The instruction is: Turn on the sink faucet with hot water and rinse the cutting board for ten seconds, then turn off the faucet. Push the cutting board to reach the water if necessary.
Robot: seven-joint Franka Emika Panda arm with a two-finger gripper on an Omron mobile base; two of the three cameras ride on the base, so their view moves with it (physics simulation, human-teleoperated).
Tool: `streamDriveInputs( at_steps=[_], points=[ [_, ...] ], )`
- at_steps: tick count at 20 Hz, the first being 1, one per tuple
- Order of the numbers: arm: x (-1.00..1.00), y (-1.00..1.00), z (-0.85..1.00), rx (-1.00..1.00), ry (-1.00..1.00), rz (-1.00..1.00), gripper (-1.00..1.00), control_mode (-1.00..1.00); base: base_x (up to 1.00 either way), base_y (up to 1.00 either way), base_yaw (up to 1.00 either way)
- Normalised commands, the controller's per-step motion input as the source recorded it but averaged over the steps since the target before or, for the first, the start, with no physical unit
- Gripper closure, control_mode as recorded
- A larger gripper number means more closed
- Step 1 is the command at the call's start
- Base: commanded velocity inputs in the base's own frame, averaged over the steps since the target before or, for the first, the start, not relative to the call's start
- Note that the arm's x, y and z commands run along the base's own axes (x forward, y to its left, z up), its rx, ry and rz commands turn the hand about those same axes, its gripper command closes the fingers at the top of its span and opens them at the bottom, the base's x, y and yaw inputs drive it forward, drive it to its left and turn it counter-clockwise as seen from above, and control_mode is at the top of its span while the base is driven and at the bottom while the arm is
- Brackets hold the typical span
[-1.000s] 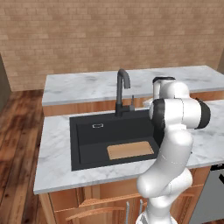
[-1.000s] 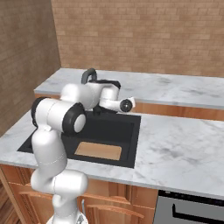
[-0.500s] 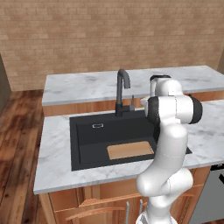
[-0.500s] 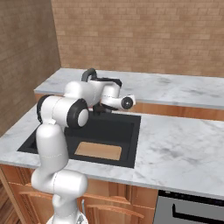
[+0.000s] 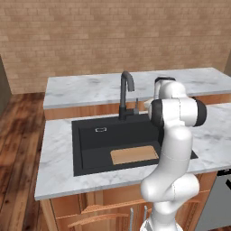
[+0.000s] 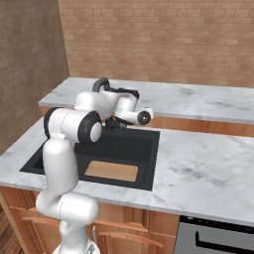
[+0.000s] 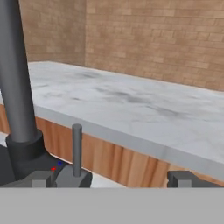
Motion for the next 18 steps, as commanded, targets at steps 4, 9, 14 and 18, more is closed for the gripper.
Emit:
streamDriveInputs(
  at_steps=[4, 9, 14, 18],
  points=[
    [0.05, 0.10, -0.12, 0.00, -0.05, 0.00, -1.00, -1.00, 0.00, 0.00, 0.00],
    [0.01, 0.10, -0.17, 0.00, -0.07, 0.00, -1.00, -1.00, 0.00, 0.00, 0.00],
    [0.06, 0.02, -0.21, 0.00, -0.09, 0.00, -1.00, -1.00, 0.00, 0.00, 0.00],
    [0.11, 0.00, -0.18, 0.00, -0.10, 0.00, -1.00, -1.00, 0.00, 0.00, 0.00]
  ],
)
